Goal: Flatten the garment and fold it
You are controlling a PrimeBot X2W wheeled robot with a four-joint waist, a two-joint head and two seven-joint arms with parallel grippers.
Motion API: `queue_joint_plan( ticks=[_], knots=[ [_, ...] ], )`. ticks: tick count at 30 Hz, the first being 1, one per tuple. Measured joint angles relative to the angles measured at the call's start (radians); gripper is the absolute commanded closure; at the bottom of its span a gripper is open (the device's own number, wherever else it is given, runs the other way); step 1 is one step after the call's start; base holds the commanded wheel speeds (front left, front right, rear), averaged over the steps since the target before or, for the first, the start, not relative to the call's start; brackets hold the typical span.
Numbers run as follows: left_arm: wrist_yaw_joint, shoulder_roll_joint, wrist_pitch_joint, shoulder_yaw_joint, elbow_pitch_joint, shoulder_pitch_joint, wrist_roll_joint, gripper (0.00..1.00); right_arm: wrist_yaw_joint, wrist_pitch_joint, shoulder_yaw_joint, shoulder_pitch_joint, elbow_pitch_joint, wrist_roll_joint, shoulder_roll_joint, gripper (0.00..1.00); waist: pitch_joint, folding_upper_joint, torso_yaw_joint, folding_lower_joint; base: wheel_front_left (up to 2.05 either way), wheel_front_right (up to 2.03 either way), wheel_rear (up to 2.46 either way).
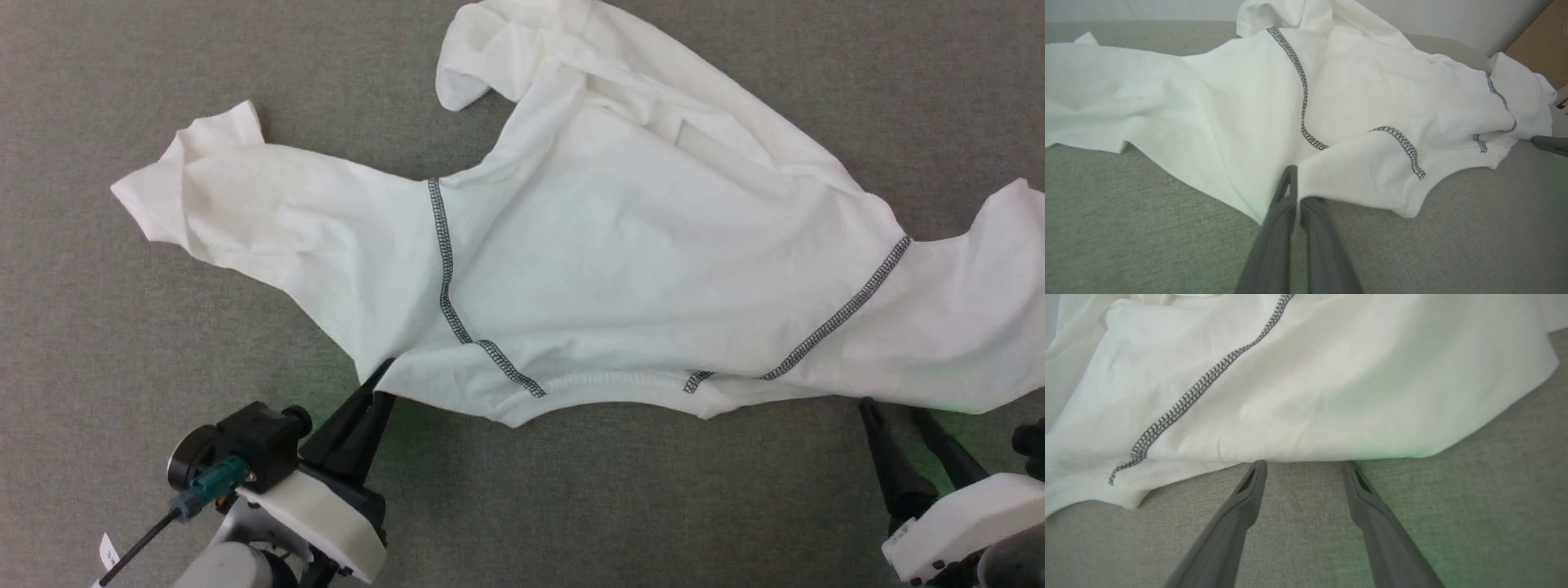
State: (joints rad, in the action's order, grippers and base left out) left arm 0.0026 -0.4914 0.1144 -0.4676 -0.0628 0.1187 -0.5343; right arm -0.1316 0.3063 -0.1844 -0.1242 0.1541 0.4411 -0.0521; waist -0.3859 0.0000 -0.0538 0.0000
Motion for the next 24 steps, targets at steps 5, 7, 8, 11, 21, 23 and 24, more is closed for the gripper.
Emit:
queue_joint_plan(
  ticks=[5,7,8,11,21,23,24],
  knots=[
    [-0.003,0.0,0.0,-0.004,0.002,0.015,0.0,1.0,0.0,-0.035,0.016,0.038,-0.024,0.001,-0.002,0.0,-0.024,0.0,-0.008,0.0,0.0,0.0,0.0],
    [-0.005,-0.001,0.0,-0.004,0.002,0.016,0.0,1.0,0.0,-0.044,0.029,0.051,-0.025,0.001,-0.003,0.0,-0.033,0.0,-0.011,-0.0001,0.0,0.0,0.0],
    [-0.007,-0.001,0.0,-0.004,0.002,0.016,0.0,1.0,0.0,-0.047,0.033,0.057,-0.025,0.002,-0.003,0.0,-0.038,0.0,-0.012,0.0,0.0,0.0,0.0],
    [-0.011,-0.001,0.001,-0.004,0.004,0.017,0.0,1.0,0.0,-0.058,0.041,0.066,-0.021,0.001,-0.003,0.0,-0.05,0.0,-0.014,0.0,0.0,0.0,0.0],
    [-0.019,0.001,0.005,-0.014,0.021,0.035,-0.003,1.0,0.0,-0.086,0.072,0.13,-0.043,-0.018,-0.003,0.0,-0.071,0.0,-0.023,0.0,0.0,0.0,0.0],
    [-0.019,0.002,0.006,-0.016,0.024,0.038,-0.003,1.0,0.0,-0.091,0.078,0.148,-0.054,-0.02,-0.003,0.31,-0.073,0.0,-0.025,0.0001,0.0,0.0,0.0],
    [-0.019,0.003,0.007,-0.018,0.026,0.04,-0.004,1.0,0.0,-0.099,0.078,0.157,-0.058,-0.02,-0.003,0.7,-0.074,0.0,-0.026,0.0,0.0,0.0,0.0]
  ],
)
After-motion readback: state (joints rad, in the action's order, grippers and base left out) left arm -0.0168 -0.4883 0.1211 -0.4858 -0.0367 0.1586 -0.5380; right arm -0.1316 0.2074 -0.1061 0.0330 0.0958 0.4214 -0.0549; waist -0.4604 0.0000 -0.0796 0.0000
